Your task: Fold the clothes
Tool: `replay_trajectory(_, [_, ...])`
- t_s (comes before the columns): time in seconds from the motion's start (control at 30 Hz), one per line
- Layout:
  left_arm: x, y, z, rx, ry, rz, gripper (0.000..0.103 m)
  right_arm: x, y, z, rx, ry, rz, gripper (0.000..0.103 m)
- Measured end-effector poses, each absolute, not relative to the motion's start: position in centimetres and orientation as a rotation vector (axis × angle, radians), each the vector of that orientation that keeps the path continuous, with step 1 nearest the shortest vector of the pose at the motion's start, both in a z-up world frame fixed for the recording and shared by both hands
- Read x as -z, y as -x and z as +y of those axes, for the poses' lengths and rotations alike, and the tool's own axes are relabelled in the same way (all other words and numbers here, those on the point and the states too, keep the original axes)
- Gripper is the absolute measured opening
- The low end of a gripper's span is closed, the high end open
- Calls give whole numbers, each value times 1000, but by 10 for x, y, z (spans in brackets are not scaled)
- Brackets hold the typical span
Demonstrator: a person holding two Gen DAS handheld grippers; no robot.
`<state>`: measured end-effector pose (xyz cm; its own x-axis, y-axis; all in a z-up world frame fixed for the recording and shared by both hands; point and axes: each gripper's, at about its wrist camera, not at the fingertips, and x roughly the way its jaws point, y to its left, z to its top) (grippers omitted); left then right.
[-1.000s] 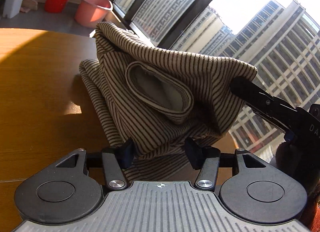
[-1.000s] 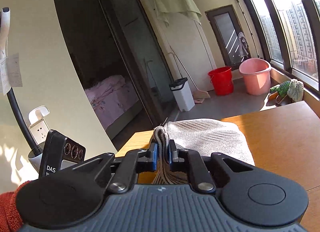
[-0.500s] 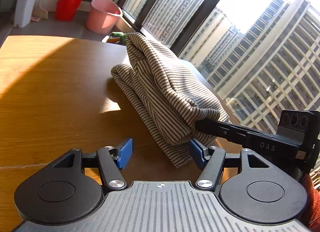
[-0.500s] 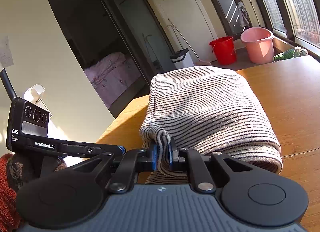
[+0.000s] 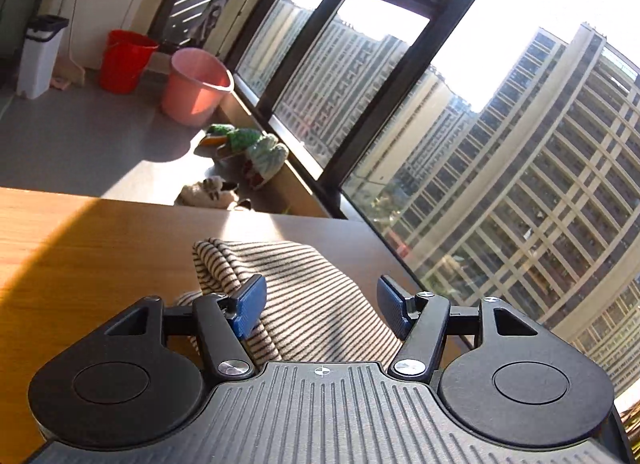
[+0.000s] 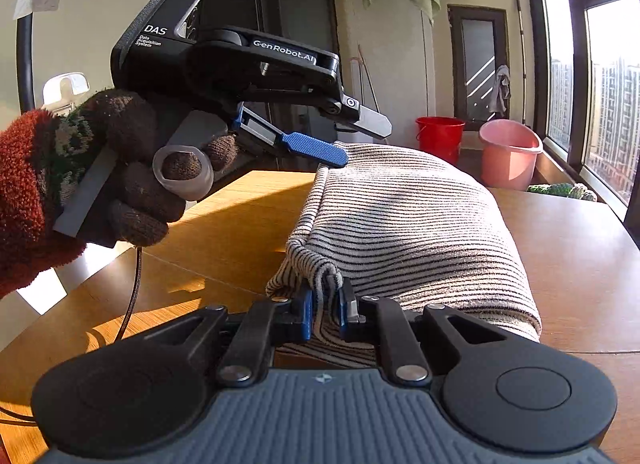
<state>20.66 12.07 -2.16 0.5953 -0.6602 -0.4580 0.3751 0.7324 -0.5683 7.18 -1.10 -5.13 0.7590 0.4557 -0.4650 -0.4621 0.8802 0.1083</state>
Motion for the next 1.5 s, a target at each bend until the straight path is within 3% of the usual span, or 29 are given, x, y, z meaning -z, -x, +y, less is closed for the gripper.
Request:
replay_trajectory(0.17, [46,-239,109,585,481,765,54,31,-59,-19,-631,13,481,49])
replay_trajectory(0.37, [48,-238,116,586,476,767,52,-9,-70,-37,-640,-95,347,51])
replay_trajectory(0.57, [48,-237,113,581,446,754,53,44,-99,-6,-594,-108,574,50])
replay_trajectory(0.8, [49,-240,110,574,434,753,53,29,-90,4,-599,-16,564,52])
replay_trajectory(0.83, [48,-239,109,573,422,749,53,21,-89,1,-617,-20,551,55])
replay_trajectory(0.93, [49,-237,107,579,399,733,53,0,-89,-10,-616,-27,500,83])
replay_trajectory(1.07, [50,-237,110,583,413,732,53,1,-113,-22,-488,-54,521,83])
replay_trajectory(1.2, [44,-230,111,570,422,723,54,29,-119,-2,-421,91,543,85])
replay_trajectory(1.33, [25,-211,112,565,422,697,71,33,-113,14,-386,141,526,88])
replay_trajectory(1.5, [10,-179,105,680,481,651,73,36,-111,9,-400,122,512,89])
